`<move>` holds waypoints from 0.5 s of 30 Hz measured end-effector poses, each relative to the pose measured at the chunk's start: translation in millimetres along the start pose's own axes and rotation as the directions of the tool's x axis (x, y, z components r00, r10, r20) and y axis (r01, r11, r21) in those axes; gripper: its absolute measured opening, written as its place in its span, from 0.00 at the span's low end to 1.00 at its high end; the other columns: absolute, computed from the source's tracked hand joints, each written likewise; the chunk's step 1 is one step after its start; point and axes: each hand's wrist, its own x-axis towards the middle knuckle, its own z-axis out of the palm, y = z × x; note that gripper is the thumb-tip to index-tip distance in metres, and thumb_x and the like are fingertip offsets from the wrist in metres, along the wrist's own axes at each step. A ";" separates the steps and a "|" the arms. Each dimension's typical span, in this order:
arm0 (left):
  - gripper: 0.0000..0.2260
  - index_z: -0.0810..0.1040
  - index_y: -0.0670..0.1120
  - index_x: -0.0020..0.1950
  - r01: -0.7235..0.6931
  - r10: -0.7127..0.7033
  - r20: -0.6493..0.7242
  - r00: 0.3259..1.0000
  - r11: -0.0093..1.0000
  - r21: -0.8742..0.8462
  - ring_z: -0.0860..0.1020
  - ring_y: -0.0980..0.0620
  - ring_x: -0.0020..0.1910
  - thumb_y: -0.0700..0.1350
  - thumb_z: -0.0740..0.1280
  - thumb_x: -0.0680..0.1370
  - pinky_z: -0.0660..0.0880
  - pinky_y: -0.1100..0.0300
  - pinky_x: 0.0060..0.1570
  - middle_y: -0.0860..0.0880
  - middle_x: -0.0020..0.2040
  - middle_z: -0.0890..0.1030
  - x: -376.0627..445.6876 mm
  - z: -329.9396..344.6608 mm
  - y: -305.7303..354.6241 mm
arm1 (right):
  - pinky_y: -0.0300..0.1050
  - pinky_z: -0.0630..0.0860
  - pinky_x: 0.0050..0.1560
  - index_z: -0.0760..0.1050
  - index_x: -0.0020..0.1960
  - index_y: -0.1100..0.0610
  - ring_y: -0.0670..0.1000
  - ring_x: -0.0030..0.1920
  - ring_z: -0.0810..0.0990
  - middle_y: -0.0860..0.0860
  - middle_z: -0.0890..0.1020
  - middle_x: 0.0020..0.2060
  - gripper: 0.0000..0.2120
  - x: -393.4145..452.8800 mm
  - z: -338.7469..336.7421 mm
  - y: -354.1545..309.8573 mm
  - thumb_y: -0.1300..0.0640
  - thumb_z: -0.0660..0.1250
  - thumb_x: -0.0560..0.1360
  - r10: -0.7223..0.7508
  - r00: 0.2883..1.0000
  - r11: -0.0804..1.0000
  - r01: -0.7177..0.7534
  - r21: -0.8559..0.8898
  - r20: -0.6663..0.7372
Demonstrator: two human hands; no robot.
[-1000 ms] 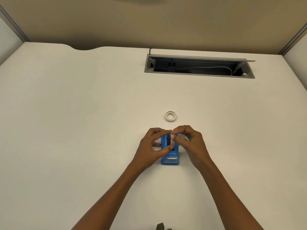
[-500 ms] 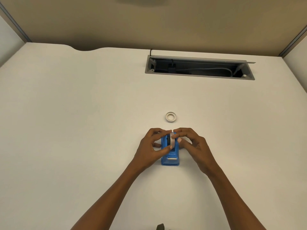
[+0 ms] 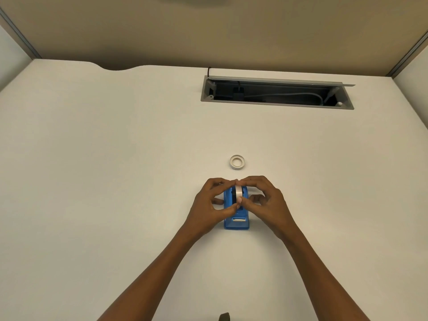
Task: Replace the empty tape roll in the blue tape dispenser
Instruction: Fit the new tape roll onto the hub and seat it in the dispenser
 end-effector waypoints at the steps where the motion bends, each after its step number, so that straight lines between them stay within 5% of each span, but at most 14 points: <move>1: 0.22 0.73 0.59 0.59 0.004 -0.004 0.001 1.000 1.000 -0.001 0.74 0.63 0.55 0.48 0.72 0.67 0.77 0.69 0.48 0.60 0.56 0.72 0.2 -0.3 0.1 | 0.41 0.80 0.47 0.79 0.54 0.57 0.46 0.54 0.78 0.49 0.79 0.53 0.14 1.2 0.4 -0.3 0.60 0.73 0.69 0.017 1.000 1.000 -0.017 0.002 -0.004; 10: 0.22 0.71 0.66 0.55 0.016 -0.016 -0.009 1.000 1.000 -0.009 0.73 0.67 0.53 0.48 0.72 0.67 0.76 0.71 0.46 0.61 0.55 0.72 2.1 -0.9 3.2 | 0.33 0.76 0.44 0.80 0.45 0.55 0.49 0.52 0.79 0.55 0.81 0.49 0.08 11.1 8.0 -2.9 0.65 0.71 0.69 0.166 0.983 0.979 -0.156 0.132 -0.072; 15: 0.23 0.72 0.62 0.58 0.016 -0.018 -0.026 1.000 0.998 -0.068 0.75 0.61 0.56 0.47 0.73 0.67 0.77 0.67 0.46 0.56 0.59 0.76 -0.3 0.5 1.6 | 0.40 0.74 0.48 0.80 0.42 0.58 0.52 0.49 0.80 0.52 0.82 0.44 0.02 15.9 10.8 -4.3 0.63 0.71 0.70 0.249 0.964 0.949 -0.224 0.220 -0.095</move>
